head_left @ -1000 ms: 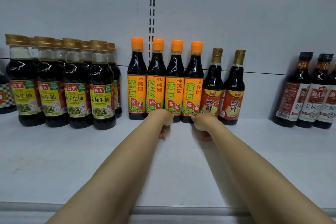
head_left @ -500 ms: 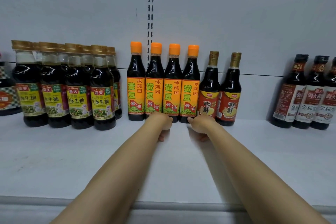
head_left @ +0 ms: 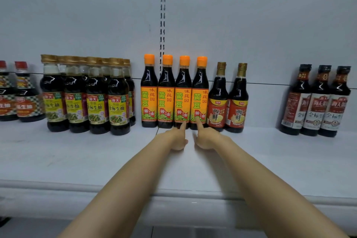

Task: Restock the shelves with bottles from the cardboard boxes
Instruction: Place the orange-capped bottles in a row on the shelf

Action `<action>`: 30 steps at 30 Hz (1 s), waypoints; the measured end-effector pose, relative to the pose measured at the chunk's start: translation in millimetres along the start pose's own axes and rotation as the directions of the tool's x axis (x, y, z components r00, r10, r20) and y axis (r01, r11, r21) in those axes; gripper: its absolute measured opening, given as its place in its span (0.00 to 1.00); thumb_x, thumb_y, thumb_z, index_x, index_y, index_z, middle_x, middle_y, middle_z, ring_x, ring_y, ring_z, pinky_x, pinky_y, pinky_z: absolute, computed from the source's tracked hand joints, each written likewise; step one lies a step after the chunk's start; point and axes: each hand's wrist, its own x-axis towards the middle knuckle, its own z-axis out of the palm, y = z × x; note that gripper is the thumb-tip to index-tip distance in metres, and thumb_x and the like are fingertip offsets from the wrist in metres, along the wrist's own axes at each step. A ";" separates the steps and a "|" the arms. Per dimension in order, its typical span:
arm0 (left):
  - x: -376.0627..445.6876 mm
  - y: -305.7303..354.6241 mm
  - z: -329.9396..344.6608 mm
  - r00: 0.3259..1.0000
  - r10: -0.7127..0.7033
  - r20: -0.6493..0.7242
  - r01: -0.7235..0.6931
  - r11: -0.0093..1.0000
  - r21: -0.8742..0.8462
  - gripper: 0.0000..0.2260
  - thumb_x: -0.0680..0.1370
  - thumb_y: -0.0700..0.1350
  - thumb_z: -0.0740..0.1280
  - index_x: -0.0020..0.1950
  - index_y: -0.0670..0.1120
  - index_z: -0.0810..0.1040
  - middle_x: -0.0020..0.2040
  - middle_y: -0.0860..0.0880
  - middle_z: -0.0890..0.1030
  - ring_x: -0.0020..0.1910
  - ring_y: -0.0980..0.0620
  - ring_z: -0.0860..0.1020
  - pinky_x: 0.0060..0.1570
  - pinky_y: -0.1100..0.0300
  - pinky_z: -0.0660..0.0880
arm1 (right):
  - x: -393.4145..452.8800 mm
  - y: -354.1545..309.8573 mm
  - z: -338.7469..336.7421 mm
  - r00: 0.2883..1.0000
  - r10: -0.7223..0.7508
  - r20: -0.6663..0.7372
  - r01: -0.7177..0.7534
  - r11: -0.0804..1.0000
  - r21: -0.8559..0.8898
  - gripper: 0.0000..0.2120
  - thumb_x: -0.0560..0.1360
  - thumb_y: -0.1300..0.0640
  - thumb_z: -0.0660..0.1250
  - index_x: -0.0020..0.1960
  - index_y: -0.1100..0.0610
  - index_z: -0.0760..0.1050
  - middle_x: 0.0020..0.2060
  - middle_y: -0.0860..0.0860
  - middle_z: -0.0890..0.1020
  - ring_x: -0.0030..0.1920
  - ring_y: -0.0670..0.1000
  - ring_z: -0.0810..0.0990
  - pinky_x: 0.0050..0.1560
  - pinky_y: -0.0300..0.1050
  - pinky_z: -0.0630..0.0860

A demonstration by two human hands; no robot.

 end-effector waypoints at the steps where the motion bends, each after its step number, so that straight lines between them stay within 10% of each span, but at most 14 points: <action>1: -0.7 0.6 -2.0 1.000 -0.012 0.005 0.012 1.000 0.016 0.34 0.82 0.51 0.56 0.77 0.45 0.34 0.76 0.41 0.59 0.72 0.40 0.63 0.70 0.47 0.62 | 1.1 -0.8 0.4 1.000 0.012 -0.010 -0.012 1.000 -0.013 0.35 0.81 0.58 0.53 0.76 0.55 0.31 0.67 0.62 0.71 0.63 0.60 0.73 0.62 0.52 0.71; 15: 23.5 4.2 -20.6 0.988 -0.022 -0.152 0.043 0.989 0.140 0.38 0.82 0.47 0.59 0.75 0.39 0.31 0.59 0.39 0.77 0.54 0.42 0.77 0.48 0.52 0.75 | 20.4 -10.1 -8.4 0.997 0.046 -0.067 -0.057 0.985 -0.162 0.39 0.79 0.60 0.55 0.76 0.58 0.29 0.65 0.60 0.74 0.61 0.59 0.75 0.56 0.51 0.73; 23: 15.1 0.7 -15.7 0.996 0.054 -0.068 -0.041 0.982 0.182 0.38 0.81 0.52 0.59 0.77 0.45 0.33 0.66 0.40 0.73 0.60 0.41 0.74 0.58 0.50 0.73 | 12.5 -3.9 -10.7 1.000 0.005 -0.024 -0.009 0.984 -0.175 0.34 0.81 0.55 0.52 0.77 0.55 0.31 0.73 0.61 0.65 0.71 0.61 0.66 0.68 0.53 0.66; 26: 0.4 -1.2 -14.2 0.997 0.006 0.072 -0.015 0.992 0.126 0.43 0.78 0.61 0.59 0.76 0.46 0.32 0.77 0.43 0.57 0.75 0.40 0.58 0.71 0.46 0.60 | -7.3 5.1 -7.7 0.997 -0.030 0.073 0.035 0.997 -0.074 0.35 0.82 0.47 0.52 0.77 0.52 0.31 0.77 0.57 0.54 0.75 0.59 0.59 0.73 0.54 0.58; 30: -29.9 7.2 -18.4 0.990 0.029 -0.138 -0.012 0.992 0.122 0.43 0.77 0.60 0.62 0.78 0.48 0.35 0.78 0.44 0.38 0.75 0.40 0.35 0.71 0.36 0.43 | -39.5 7.0 -8.1 0.994 -0.096 -0.056 0.093 0.993 -0.069 0.38 0.80 0.40 0.55 0.77 0.46 0.31 0.77 0.52 0.38 0.77 0.57 0.40 0.73 0.64 0.48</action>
